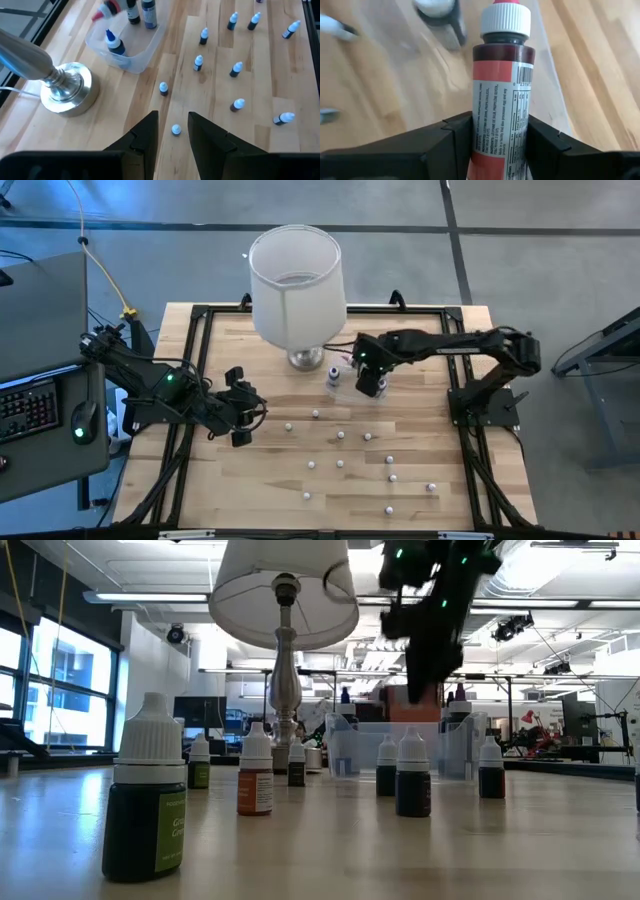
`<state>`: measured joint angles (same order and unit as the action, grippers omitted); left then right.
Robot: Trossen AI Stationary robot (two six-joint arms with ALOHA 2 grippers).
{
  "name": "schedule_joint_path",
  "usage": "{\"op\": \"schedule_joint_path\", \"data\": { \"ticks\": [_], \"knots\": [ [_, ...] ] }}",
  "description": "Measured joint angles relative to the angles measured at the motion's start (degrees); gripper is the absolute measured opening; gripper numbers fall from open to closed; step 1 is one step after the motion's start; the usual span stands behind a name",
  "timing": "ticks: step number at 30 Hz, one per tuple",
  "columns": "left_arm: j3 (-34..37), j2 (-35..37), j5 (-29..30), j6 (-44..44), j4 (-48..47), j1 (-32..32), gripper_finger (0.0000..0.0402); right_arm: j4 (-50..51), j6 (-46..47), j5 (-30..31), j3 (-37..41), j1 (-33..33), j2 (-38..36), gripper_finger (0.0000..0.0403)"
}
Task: Pick & Place food coloring
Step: Adjust the large pink food coloring bottle on the transparent bin
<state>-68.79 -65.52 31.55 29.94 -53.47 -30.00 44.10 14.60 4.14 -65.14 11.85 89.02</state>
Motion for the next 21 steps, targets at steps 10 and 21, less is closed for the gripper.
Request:
{"op": "schedule_joint_path", "data": {
  "ticks": [10, 21],
  "knots": [
    [0.00, 0.00, -0.07, -0.01, 0.01, 0.00, 0.0104, -8.05, 3.83, -3.27, 5.40, -7.21, -8.30, 0.0140],
    [0.00, 0.00, 1.78, -1.43, 1.06, 0.00, 0.0104, -25.47, 4.70, -1.57, 14.32, -16.80, -8.07, 0.0140]
  ]
}}
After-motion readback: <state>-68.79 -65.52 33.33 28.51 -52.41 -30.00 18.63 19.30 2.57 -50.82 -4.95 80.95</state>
